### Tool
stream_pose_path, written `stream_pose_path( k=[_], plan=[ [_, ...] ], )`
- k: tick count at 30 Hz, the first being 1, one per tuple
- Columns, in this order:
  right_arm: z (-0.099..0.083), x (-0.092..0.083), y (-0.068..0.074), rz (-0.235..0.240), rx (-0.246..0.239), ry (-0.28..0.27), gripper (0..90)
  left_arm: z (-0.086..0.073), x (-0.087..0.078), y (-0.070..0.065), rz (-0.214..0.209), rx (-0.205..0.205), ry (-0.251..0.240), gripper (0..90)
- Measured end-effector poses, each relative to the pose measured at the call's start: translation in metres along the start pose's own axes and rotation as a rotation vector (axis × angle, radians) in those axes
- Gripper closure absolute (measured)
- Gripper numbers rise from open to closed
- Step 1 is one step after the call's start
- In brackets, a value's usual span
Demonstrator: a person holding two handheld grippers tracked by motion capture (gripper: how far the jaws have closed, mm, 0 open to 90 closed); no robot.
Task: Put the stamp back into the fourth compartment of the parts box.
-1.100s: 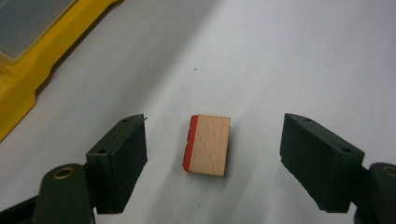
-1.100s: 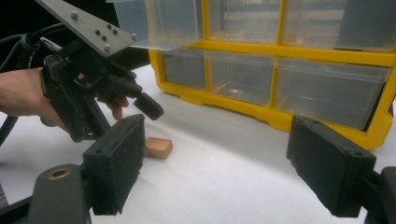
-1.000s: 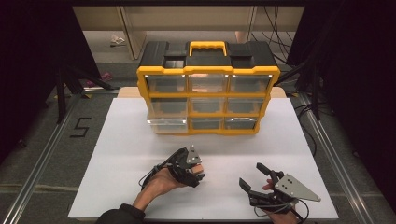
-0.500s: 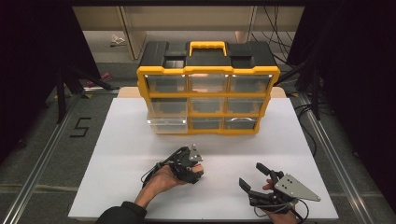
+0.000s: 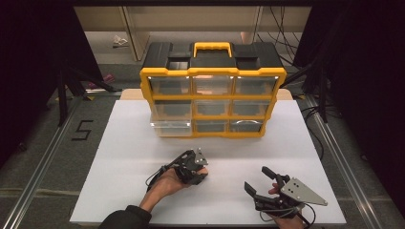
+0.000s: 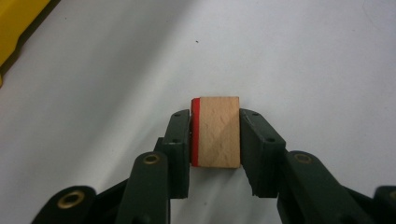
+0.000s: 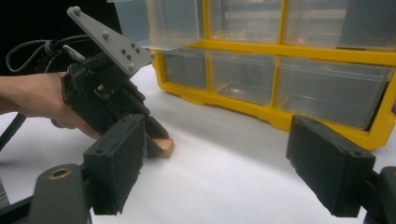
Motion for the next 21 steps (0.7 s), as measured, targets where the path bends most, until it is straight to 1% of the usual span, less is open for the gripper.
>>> stream_pose_path(
  k=[2,3,10,21],
  plan=[
    [0.000,0.000,0.000,0.000,0.001,0.000,20.8,0.000,-0.001,0.000,0.004,0.003,-0.008,65.8],
    [0.000,0.000,0.000,0.000,0.001,0.000,20.7,0.001,-0.002,0.000,0.018,0.005,-0.014,65.9],
    [0.000,0.000,-0.001,0.000,0.007,0.002,20.7,0.002,-0.009,0.001,0.027,-0.009,-0.050,66.1],
    [-0.001,0.001,-0.001,0.002,0.009,0.004,20.8,0.003,-0.018,0.002,0.044,-0.010,-0.091,66.1]
  ],
)
Point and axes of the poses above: each handheld gripper's, and its own axes: x roughly forward along the jaws, z roughly out of its top, y roughly to its left, the point moved 3 cm from there along x, roughly forward along the jaws, and after that the axes turned 4 degrees about -y, right-handed, at the moved point
